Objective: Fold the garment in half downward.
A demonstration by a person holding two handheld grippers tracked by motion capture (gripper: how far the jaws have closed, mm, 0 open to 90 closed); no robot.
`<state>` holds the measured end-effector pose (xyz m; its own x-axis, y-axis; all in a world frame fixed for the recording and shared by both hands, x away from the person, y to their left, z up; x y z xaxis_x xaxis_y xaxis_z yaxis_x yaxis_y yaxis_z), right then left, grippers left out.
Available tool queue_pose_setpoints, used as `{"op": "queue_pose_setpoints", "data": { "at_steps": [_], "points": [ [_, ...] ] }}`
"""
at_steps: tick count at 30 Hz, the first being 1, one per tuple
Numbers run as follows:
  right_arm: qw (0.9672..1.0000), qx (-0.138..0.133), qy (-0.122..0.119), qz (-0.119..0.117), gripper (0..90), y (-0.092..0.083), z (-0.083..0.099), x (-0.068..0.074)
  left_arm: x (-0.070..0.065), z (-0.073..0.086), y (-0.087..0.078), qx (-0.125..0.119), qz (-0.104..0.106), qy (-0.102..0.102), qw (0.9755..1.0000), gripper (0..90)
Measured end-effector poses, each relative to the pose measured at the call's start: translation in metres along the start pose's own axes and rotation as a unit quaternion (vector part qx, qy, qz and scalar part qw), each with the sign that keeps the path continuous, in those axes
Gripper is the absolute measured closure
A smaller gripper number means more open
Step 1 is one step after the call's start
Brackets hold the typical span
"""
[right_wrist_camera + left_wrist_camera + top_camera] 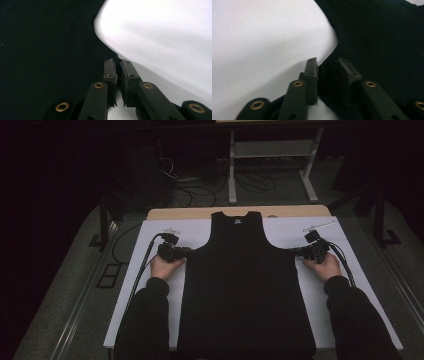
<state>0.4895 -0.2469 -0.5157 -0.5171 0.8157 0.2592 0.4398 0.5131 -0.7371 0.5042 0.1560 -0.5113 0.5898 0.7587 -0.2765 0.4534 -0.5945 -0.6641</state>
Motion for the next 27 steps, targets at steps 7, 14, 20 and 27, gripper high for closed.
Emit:
{"op": "queue_pose_setpoints", "data": {
  "at_steps": [7,14,20,27],
  "points": [
    [0.9996,0.0,0.02,-0.019,83.2,-0.001,0.001,-0.001,0.001,0.001,-0.001,0.005,-0.007,0.003,1.0,85.3],
    [0.9996,0.0,0.019,-0.02,83.5,-0.002,0.002,0.001,0.002,0.001,-0.01,0.014,-0.006,0.007,0.9999,86.0],
    [0.9995,-0.002,0.021,-0.025,83.8,-0.003,0.002,0.006,-0.003,-0.003,-0.018,-0.005,0.007,0.003,1.0,86.1],
    [0.9992,-0.011,0.015,-0.037,84.0,-0.008,0.0,0.015,-0.01,-0.001,-0.026,-0.008,0.015,-0.012,0.9998,86.2]
  ]
}}
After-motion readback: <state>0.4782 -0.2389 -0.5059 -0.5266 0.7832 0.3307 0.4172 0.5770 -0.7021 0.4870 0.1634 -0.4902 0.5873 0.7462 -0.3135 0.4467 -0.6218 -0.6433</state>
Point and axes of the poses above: each handheld gripper's, and its own axes: y roughly forward along the jaws, z roughly out of its underside, x roughly to its left, the point moved 9 cm from there along y, roughly forward along the jaws, and after that the axes turned 1 degree about -y, right-handed, at the moved point
